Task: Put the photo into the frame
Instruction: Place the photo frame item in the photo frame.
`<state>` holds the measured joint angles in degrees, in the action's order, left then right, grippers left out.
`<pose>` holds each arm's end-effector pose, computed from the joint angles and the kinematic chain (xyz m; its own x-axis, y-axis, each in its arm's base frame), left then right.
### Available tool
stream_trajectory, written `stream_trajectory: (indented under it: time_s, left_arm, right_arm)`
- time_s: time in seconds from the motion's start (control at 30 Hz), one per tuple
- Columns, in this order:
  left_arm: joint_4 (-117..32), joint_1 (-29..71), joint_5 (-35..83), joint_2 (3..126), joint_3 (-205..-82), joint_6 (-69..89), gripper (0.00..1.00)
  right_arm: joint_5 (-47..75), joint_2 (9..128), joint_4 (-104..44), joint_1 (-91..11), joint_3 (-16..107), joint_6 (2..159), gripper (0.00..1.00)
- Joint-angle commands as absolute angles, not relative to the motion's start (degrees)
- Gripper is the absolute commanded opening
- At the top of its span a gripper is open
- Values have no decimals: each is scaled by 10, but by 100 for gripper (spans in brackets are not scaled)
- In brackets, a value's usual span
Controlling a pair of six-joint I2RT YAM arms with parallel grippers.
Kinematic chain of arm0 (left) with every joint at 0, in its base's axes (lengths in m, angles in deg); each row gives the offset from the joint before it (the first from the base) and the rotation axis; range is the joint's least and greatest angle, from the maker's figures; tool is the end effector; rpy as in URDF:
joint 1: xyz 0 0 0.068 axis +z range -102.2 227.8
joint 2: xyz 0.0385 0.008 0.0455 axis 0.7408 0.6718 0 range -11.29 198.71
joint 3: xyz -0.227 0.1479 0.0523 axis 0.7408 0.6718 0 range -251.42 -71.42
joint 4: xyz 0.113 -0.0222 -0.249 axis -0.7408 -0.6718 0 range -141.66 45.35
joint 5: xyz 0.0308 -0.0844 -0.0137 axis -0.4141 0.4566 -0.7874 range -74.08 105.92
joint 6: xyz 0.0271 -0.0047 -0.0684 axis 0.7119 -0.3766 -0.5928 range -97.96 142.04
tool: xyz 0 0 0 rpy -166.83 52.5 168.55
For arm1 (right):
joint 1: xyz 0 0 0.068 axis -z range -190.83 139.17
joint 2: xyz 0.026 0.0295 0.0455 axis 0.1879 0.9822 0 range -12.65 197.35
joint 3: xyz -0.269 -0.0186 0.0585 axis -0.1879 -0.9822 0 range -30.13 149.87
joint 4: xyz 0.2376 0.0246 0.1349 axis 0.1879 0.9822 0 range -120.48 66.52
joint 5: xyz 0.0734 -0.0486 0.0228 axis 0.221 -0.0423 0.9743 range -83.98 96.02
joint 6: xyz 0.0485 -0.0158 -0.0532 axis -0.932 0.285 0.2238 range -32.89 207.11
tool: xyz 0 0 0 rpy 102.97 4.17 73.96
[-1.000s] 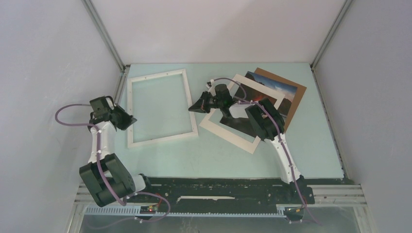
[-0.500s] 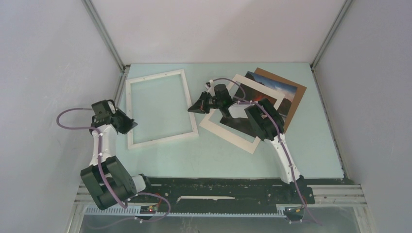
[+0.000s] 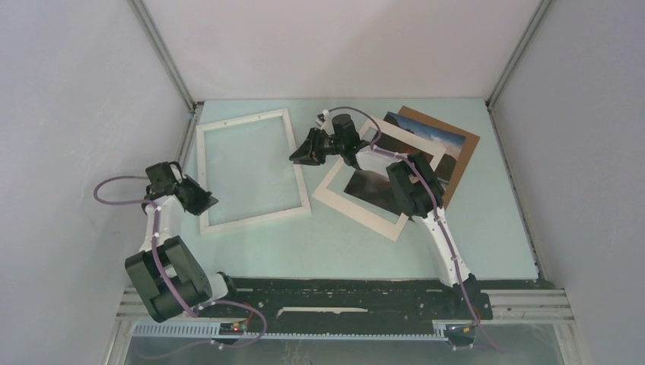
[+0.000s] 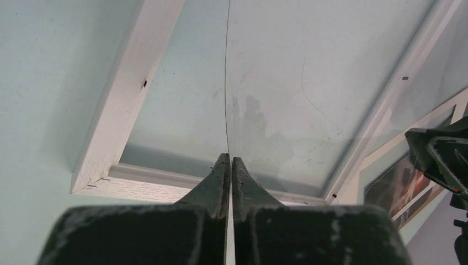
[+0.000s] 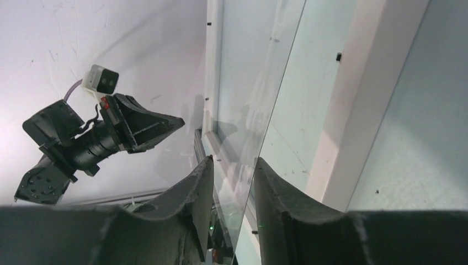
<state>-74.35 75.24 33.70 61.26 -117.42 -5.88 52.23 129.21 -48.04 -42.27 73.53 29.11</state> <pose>0.2498 0.1086 0.1962 -0.5170 -0.7709 -0.3722 -0.6002 0.6364 -0.4845 0.4714 0.3403 0.1246 -0.9543 0.1043 -0.2801 -0.2417 0.2821 0.9284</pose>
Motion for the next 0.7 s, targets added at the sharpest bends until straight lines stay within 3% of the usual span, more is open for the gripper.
stream_trajectory:
  time_s: [0.0, 0.23, 0.47, 0.67]
  left_arm:
    - [-729, 763, 351, 617, -1159, -39, 0]
    - [-728, 769, 353, 626, -1155, -33, 0]
    - [-723, 768, 366, 637, -1147, -36, 0]
    - [-722, 768, 361, 636, -1143, -34, 0]
  right_arm:
    - [533, 1325, -379, -419, 824, 339, 41]
    - [508, 1400, -217, -419, 987, 388, 43]
    - [493, 1429, -208, -424, 1027, 387, 44]
    - [488, 1440, -254, -444, 1023, 369, 30]
